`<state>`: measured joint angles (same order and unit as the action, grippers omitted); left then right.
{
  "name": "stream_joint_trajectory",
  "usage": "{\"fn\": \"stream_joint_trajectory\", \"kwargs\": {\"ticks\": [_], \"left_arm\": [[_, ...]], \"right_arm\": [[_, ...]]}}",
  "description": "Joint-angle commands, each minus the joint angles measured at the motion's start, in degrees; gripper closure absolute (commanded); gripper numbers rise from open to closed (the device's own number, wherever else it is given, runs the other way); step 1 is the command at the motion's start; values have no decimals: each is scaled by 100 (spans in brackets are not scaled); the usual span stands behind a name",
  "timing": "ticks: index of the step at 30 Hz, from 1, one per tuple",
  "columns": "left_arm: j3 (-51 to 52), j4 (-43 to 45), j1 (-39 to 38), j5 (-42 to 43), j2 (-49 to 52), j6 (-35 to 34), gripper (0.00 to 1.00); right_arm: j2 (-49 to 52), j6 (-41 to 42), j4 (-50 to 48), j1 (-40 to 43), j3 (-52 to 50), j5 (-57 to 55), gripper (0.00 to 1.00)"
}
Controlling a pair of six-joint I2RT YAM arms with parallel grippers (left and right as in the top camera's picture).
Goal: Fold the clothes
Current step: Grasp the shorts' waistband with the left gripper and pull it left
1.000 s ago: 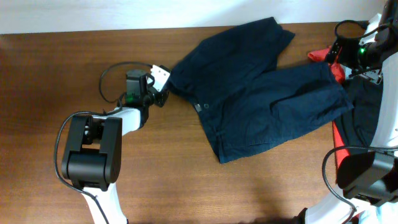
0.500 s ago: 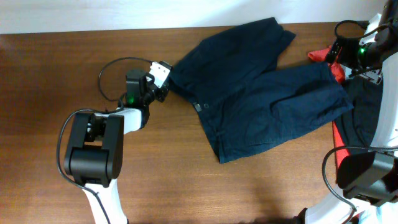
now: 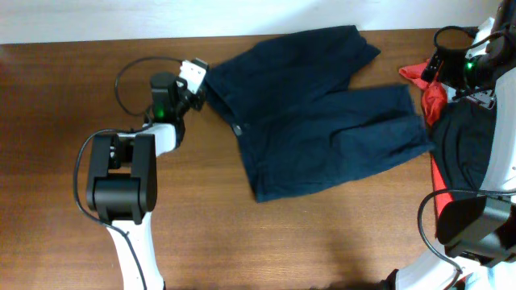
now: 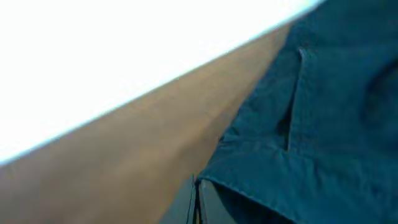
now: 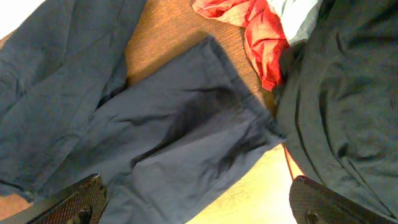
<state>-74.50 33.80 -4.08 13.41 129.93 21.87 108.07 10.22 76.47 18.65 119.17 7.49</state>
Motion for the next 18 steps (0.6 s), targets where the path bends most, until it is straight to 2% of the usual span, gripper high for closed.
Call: {"fn": "stream_joint_trajectory", "kwargs": {"ticks": [1, 2, 3, 5, 8, 10, 14, 18], "left_arm": [[-623, 44, 76, -76, 385, -13, 96], [-767, 31, 81, -81, 463, -11, 93], [-905, 15, 87, -81, 533, -13, 81], [-1121, 2, 103, -87, 627, -11, 48], [-1344, 0, 173, -85, 658, -13, 30], [-1471, -22, 254, -83, 623, -188, 26], [-1589, -575, 452, -15, 216, -957, 26], [-1589, -1440, 592, 70, -448, -986, 25]], "right_arm": [[20, -55, 4, 11, 28, -52, 2], [20, -55, 4, 11, 28, -52, 2], [20, -55, 4, 11, 28, -50, 1], [20, -55, 4, 11, 28, -50, 2], [20, -55, 4, 11, 28, -50, 1], [20, -55, 4, 11, 28, -52, 2], [20, -55, 4, 11, 28, -50, 2], [20, -55, 4, 11, 28, -52, 2]]}}
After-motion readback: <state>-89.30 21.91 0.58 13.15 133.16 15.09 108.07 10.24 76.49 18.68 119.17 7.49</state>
